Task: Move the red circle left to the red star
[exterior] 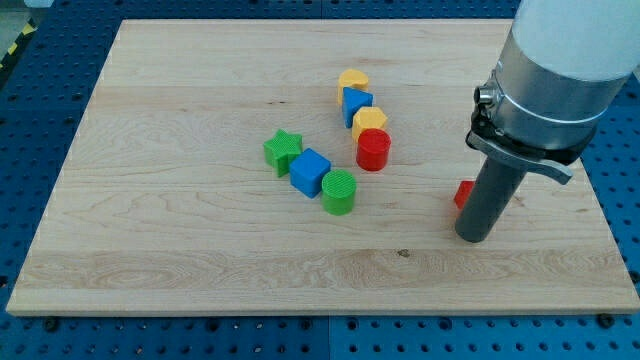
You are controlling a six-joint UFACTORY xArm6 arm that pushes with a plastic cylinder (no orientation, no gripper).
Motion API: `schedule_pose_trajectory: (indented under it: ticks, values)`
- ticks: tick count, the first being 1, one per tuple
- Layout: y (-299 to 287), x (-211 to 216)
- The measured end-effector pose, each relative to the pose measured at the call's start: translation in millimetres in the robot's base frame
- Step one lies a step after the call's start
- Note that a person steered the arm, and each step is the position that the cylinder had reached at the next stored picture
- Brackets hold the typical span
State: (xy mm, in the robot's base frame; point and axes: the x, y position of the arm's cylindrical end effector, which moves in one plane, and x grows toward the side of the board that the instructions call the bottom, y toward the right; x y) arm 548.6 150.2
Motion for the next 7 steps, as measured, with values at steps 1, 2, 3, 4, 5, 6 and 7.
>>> schedule_pose_trajectory:
  ticks: [1,2,3,4,5,6,7]
  values:
    - [9.3,-30.8]
    - [11.9,-45.2]
    - [-21.9,-41.9]
    - [-88.8,-63.9]
    - [-121.6,-78.6]
    - [-164.0,-94.2]
    - [-167.5,-141.2]
